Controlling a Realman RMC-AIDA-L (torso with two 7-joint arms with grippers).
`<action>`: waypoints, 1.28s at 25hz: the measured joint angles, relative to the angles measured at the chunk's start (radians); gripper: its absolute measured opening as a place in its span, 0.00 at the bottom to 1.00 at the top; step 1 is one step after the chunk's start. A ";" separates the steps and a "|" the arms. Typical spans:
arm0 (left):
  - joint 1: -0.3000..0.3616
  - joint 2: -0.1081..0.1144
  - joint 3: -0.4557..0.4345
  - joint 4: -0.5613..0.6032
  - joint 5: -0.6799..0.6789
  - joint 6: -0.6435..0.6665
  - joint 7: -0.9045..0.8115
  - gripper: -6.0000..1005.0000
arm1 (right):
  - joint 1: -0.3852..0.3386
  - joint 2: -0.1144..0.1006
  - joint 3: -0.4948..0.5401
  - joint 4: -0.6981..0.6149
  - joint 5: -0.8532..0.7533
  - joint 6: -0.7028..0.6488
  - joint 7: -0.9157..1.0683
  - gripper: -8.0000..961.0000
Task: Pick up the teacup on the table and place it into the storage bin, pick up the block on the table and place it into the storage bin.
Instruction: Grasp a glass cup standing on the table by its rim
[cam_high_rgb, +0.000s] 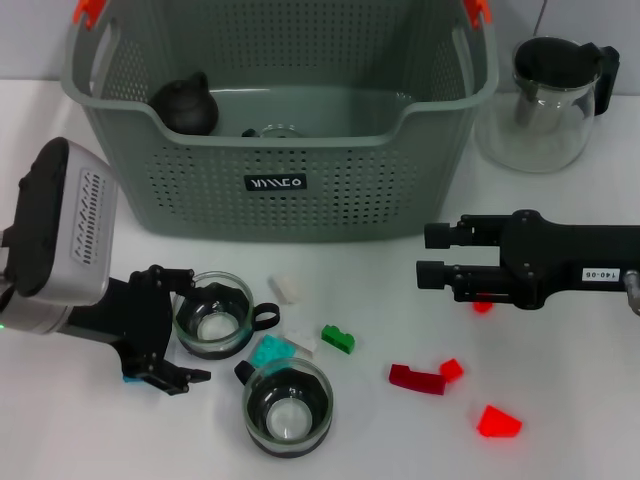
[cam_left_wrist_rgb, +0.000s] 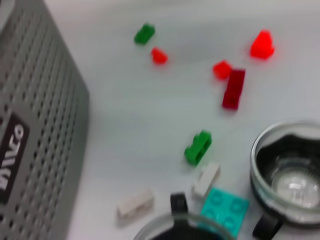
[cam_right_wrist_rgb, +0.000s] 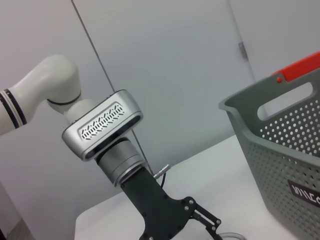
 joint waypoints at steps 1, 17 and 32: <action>-0.001 -0.001 0.005 -0.001 0.008 -0.004 -0.005 0.91 | 0.000 0.000 0.000 0.000 0.000 0.002 -0.001 0.69; -0.017 0.000 0.187 0.033 0.082 -0.025 -0.173 0.88 | -0.004 -0.004 0.011 0.001 0.000 0.012 -0.006 0.69; -0.040 -0.002 0.226 0.047 0.115 -0.034 -0.246 0.21 | -0.015 -0.009 0.056 0.001 0.000 0.006 -0.017 0.69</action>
